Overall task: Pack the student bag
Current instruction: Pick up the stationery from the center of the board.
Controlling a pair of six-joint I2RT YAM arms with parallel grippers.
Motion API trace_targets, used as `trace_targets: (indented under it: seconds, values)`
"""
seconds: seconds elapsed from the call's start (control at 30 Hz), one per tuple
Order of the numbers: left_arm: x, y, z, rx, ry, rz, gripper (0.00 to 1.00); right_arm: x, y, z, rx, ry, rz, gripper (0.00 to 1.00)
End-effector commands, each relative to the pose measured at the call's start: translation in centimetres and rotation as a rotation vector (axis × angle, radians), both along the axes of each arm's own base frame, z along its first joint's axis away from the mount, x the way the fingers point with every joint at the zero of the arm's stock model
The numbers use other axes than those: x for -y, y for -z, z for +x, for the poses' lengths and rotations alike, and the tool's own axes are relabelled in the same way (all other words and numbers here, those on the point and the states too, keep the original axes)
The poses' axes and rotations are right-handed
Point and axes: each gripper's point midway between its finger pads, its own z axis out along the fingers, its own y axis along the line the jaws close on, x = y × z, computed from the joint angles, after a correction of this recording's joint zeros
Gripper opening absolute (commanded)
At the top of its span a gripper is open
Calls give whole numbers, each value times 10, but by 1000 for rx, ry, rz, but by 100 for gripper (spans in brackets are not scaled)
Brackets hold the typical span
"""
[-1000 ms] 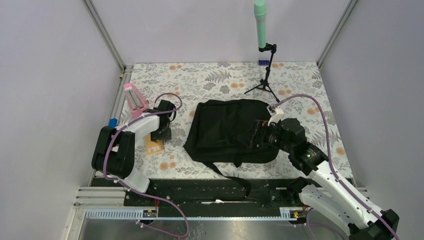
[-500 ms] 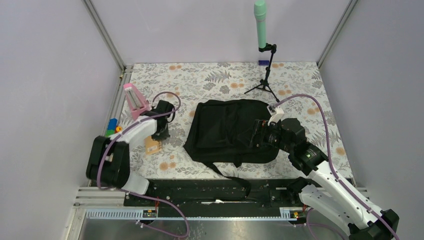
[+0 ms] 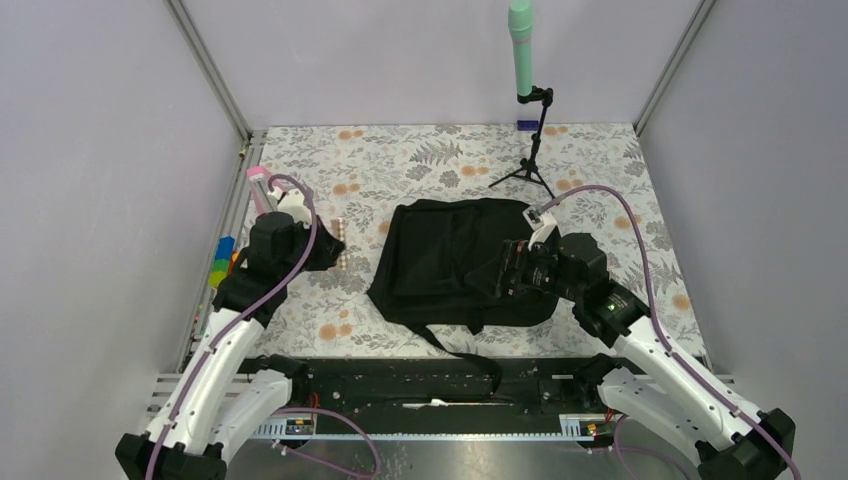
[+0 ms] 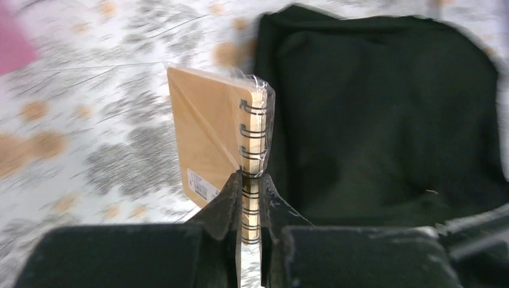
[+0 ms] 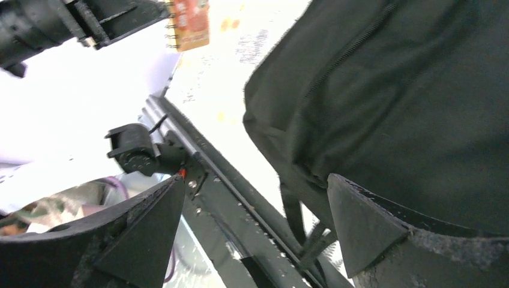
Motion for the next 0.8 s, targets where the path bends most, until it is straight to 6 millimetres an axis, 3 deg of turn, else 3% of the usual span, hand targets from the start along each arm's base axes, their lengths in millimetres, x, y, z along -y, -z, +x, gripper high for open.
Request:
trace_targets:
  seconds: [0.0, 0.13, 0.37, 0.67, 0.77]
  values:
    - [64, -78, -10, 220, 322, -262, 0, -33, -54, -16, 120, -180, 188, 96]
    - [92, -129, -29, 346, 505, -407, 0, -51, -79, -27, 177, -265, 311, 98]
    - [121, -185, -63, 456, 731, -556, 0, -63, -88, -30, 228, -320, 384, 99]
    - [150, -241, -106, 505, 938, -703, 0, -69, -123, -24, 333, -326, 501, 100]
    - [159, -249, -118, 503, 997, -715, 0, -70, -136, -25, 365, -341, 518, 100]
